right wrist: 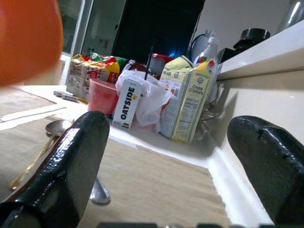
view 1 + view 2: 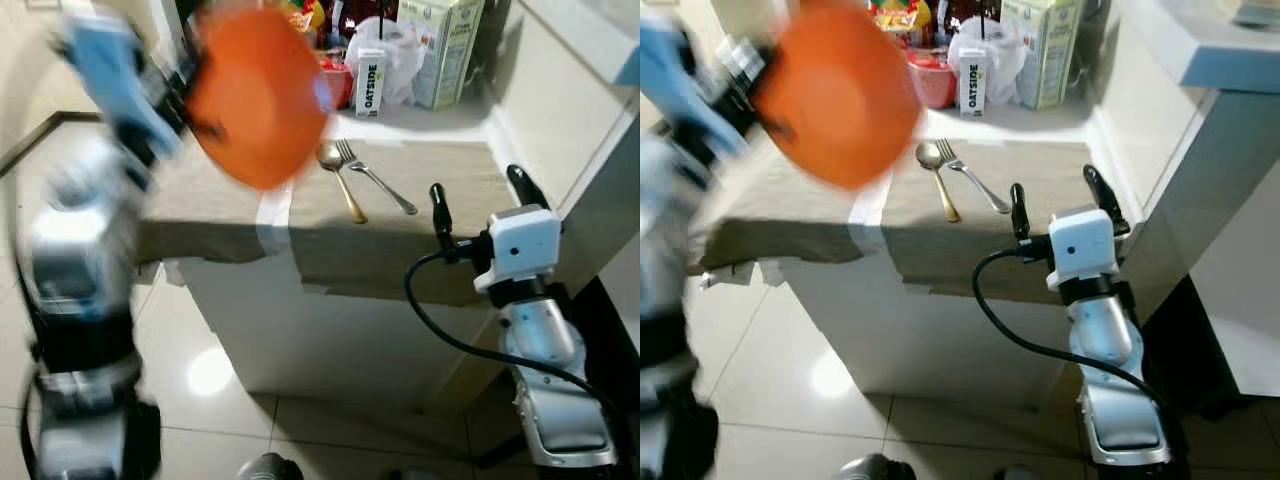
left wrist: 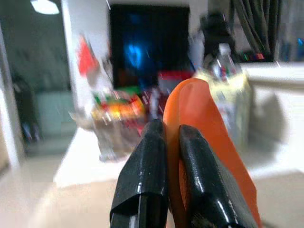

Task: Setting the table

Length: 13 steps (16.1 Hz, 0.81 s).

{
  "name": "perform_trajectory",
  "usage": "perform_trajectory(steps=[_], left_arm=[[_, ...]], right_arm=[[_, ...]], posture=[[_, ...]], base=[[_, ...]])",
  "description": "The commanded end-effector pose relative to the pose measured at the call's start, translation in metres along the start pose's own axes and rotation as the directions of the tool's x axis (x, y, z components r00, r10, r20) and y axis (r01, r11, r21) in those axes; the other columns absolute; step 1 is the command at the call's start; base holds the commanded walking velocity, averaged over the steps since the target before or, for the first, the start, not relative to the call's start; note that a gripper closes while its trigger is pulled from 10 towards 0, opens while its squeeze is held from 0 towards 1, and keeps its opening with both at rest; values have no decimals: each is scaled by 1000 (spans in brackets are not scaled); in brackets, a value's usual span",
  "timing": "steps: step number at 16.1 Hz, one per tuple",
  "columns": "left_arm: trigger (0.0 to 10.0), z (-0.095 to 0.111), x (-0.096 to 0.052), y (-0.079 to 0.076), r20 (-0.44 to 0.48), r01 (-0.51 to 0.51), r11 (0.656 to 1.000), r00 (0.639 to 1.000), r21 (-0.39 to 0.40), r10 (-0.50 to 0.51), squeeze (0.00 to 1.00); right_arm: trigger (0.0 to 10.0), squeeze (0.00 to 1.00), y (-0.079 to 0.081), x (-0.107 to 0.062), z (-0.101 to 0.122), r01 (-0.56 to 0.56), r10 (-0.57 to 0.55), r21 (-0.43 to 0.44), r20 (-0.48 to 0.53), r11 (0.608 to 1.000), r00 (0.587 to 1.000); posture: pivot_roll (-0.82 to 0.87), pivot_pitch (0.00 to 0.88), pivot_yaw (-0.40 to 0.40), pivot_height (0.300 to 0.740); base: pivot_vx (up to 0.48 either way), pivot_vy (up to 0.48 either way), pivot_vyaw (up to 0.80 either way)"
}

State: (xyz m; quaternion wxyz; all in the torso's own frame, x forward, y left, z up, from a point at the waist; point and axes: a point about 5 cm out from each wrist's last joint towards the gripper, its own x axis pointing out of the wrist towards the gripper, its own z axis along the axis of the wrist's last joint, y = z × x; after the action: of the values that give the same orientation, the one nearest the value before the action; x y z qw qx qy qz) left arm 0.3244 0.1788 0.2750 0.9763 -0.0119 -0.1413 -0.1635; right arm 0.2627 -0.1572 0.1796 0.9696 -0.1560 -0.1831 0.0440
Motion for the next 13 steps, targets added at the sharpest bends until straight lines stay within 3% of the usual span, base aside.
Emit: perform_trajectory(steps=[1,3,4,10,13], left_arm=[[0,10,-2,-8,46,9,1000,999,-1,-9,231],[0,3,-7,-16,33,-5,1000,999,-29,6,541],[0,4,-7,-17,50,-27,998,998,-53,29,980],[0,13,-5,-13,77,-57,996,995,-63,62,1000],[0,11,-6,-14,80,-56,996,995,-63,61,1000]], right_arm=[[10000,0,2,-1,-3,-11,11,14,-9,1000,1000],[10000,0,5,0,-4,-26,26,19,-4,999,1000],[10000,0,6,1,-6,-29,29,21,-6,999,1000],[10000,0,9,1,-8,-43,43,26,-3,999,999],[10000,0,11,0,-9,-51,51,32,-4,998,999]], posture=[[-145,0,69,740],[-145,0,62,740],[-145,0,59,740],[-147,0,55,740],[-150,0,59,740]], base=[[0,0,0],[0,0,0],[0,0,0],[-356,0,0],[0,0,0]])
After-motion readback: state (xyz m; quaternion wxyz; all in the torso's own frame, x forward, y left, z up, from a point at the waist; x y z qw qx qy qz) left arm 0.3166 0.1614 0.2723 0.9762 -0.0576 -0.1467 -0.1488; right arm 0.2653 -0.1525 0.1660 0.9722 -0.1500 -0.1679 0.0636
